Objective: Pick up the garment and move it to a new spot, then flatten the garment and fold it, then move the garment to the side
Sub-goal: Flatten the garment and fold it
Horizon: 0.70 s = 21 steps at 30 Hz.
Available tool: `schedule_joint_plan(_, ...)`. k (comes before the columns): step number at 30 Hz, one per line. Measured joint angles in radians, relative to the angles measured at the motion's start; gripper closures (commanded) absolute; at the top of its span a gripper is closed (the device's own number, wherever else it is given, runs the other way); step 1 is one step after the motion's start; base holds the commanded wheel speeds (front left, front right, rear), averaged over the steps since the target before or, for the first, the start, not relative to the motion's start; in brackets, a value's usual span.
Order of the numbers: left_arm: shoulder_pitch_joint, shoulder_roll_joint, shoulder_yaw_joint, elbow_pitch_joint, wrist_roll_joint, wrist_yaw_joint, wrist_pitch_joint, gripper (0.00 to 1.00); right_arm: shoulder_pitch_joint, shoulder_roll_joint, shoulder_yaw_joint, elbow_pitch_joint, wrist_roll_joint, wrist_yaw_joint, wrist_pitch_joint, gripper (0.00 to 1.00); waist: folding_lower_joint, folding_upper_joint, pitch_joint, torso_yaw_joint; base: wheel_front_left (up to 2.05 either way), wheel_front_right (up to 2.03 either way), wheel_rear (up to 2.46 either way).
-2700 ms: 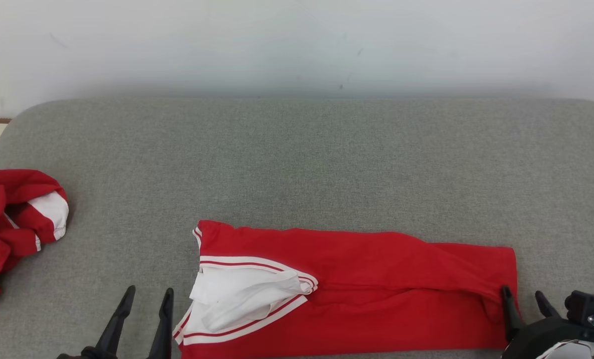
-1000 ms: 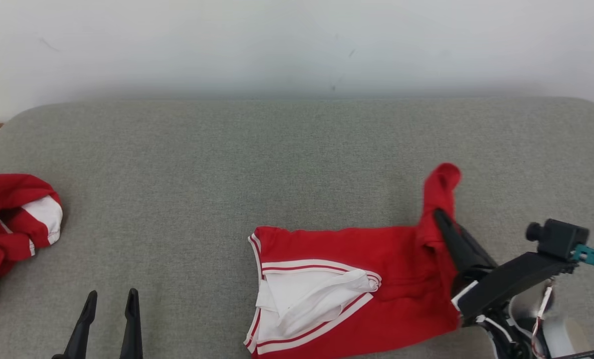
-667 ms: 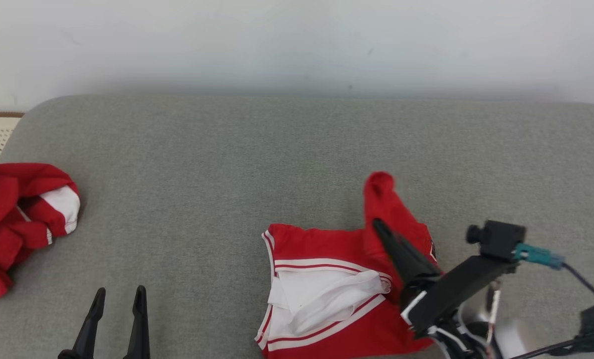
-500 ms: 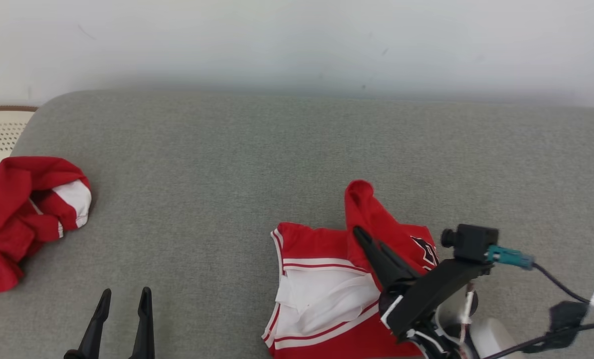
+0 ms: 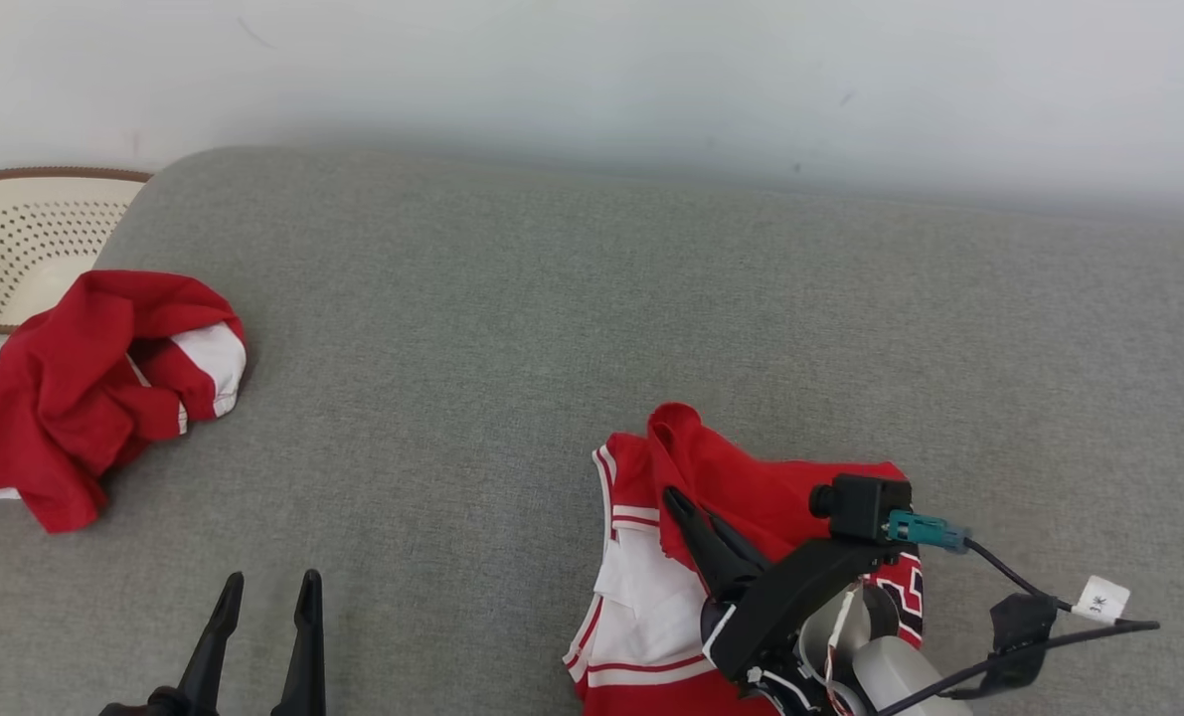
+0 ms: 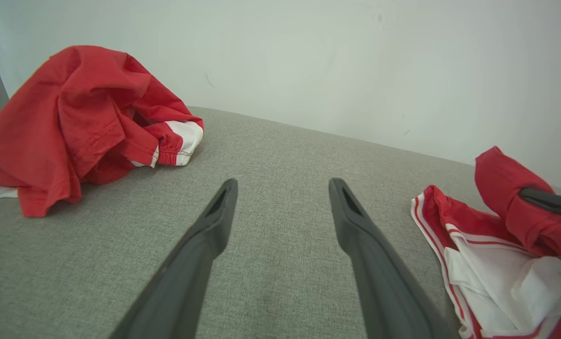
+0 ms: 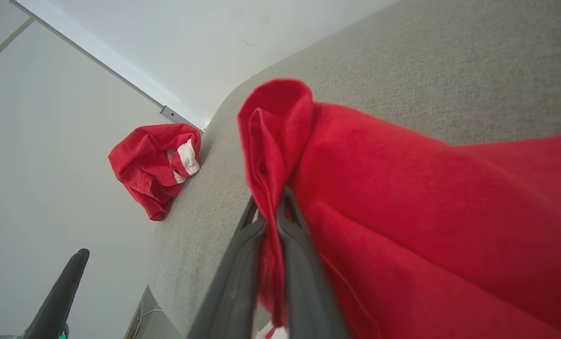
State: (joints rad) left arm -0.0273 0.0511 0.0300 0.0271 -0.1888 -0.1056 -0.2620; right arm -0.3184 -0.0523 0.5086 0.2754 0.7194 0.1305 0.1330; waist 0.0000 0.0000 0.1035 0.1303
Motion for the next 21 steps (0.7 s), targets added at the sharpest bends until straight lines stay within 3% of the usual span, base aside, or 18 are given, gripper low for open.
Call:
schedule_joint_plan(11, -0.014, 0.000, -0.009, 0.027, -0.007, 0.001, 0.000, 0.00, -0.074, 0.000, 0.099, 0.163, 0.098, 0.000, -0.100, 1.00, 0.0001, 0.0000, -0.003, 0.020, 0.00, 0.00, 0.00)
schedule_joint_plan(12, -0.014, 0.000, -0.008, 0.029, -0.008, 0.001, 0.000, 0.00, -0.080, 0.001, 0.108, 0.172, 0.104, 0.000, -0.107, 0.65, 0.0000, 0.0000, -0.005, 0.020, 0.00, 0.00, 0.00)
schedule_joint_plan(13, -0.014, 0.000, -0.007, 0.030, -0.009, 0.001, 0.000, 0.00, -0.085, 0.001, 0.113, 0.176, 0.108, 0.000, -0.114, 0.13, 0.0000, 0.0000, -0.006, 0.021, 0.00, 0.00, 0.00)
schedule_joint_plan(14, -0.014, 0.000, -0.006, 0.031, -0.010, 0.001, 0.000, 0.00, -0.089, 0.001, 0.118, 0.181, 0.110, 0.000, -0.122, 0.00, 0.0000, 0.0000, -0.008, 0.021, 0.00, 0.00, 0.00)
schedule_joint_plan(21, -0.013, 0.000, 0.000, 0.035, -0.010, 0.001, 0.000, 0.00, -0.106, 0.002, 0.129, 0.087, 0.192, 0.000, -0.150, 0.00, 0.0000, 0.0000, -0.016, 0.011, 0.00, 0.00, 0.00)
